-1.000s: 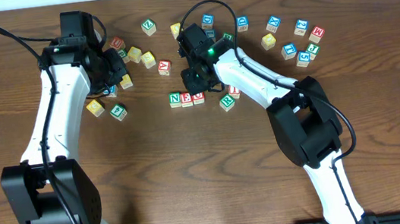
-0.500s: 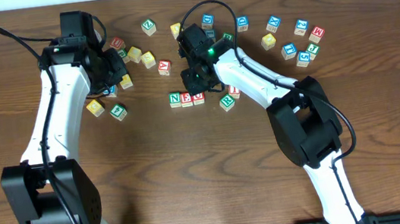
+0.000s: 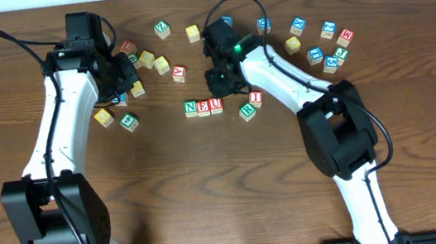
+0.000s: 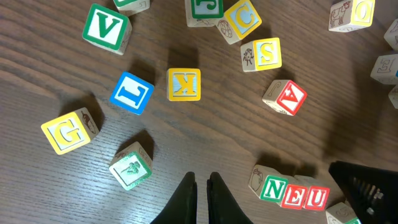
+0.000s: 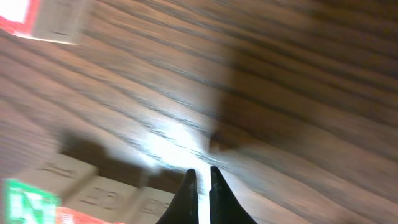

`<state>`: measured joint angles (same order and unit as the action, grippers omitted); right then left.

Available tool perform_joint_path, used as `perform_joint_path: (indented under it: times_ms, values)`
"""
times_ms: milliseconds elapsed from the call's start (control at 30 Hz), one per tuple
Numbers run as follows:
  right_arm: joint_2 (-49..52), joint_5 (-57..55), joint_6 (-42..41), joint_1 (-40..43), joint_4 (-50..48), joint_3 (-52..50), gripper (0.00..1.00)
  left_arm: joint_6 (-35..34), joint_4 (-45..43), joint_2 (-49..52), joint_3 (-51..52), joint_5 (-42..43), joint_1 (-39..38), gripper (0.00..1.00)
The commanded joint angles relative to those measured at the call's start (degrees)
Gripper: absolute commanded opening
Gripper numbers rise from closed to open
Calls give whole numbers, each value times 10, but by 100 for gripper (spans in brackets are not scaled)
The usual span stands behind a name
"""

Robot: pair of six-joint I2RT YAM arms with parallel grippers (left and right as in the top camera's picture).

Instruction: Spell out NEURIPS

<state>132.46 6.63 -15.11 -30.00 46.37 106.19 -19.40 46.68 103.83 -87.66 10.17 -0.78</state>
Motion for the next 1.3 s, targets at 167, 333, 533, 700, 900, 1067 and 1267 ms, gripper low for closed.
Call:
perform_joint_path:
  times_ms: [167,333,533,700,900,1067,1267]
  values:
    - [-24,0,-12,-4,74,5,2,9,1,8,4,-7,0,8]
    - [-23,0,-30,-21,88,1,1,9,2,8,4,-7,0,8]
    - [-23,0,-33,-33,92,-1,1,9,2,8,4,-7,0,8]
    - [-23,0,-33,-35,91,-1,1,9,2,8,4,-7,0,8]
    - [-23,9,-33,-35,89,-1,1,9,1,8,4,-7,0,8]
    - [-23,15,-33,-39,89,-1,1,9,1,8,4,-7,0,8]
    - [-23,15,-33,-42,85,-1,1,9,2,8,4,-7,0,8]
